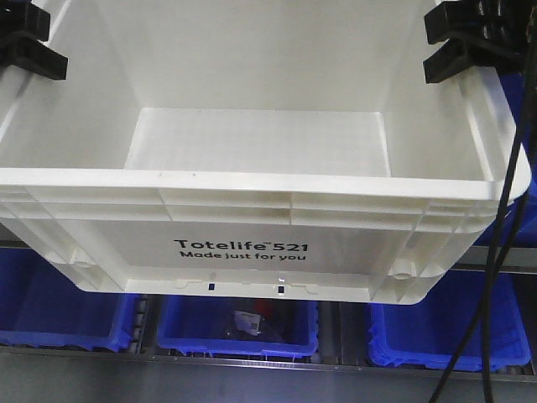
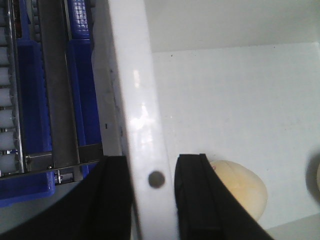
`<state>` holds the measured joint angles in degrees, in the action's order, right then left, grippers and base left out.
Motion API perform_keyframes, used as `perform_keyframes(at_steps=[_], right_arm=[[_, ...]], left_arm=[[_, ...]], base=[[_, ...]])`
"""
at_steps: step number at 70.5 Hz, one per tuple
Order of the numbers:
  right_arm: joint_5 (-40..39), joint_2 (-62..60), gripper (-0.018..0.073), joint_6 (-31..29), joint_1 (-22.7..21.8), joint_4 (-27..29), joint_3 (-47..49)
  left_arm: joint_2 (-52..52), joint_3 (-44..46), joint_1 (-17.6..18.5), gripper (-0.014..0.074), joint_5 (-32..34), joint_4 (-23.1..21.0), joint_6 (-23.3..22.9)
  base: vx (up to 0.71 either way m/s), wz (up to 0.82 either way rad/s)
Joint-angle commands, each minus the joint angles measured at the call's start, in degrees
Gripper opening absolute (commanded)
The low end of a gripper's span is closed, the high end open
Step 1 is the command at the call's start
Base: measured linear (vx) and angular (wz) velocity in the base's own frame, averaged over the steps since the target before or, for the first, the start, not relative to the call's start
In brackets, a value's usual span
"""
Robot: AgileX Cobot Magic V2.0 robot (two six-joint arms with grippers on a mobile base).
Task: Place moving items into box and shelve
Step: 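Hold the tote with both grippers as the base approaches the blue-bin shelf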
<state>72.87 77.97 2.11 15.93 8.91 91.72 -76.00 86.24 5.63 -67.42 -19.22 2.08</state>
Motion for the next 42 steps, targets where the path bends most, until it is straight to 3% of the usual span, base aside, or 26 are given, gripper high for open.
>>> perform_keyframes(at_steps=[1,42], right_arm=[[-6.82,-2.22,-0.0012,-2.11,0.33,5.13,2.2],[-6.82,-2.22,-0.0012,-2.11,0.33,5.13,2.2]], left_arm=[[2.27,2.78,0.59,-0.0017,6.54,-8.52,0.21],[2.27,2.78,0.59,-0.0017,6.54,-8.52,0.21]], base=[[0.06,0.03],[0.02,0.01]])
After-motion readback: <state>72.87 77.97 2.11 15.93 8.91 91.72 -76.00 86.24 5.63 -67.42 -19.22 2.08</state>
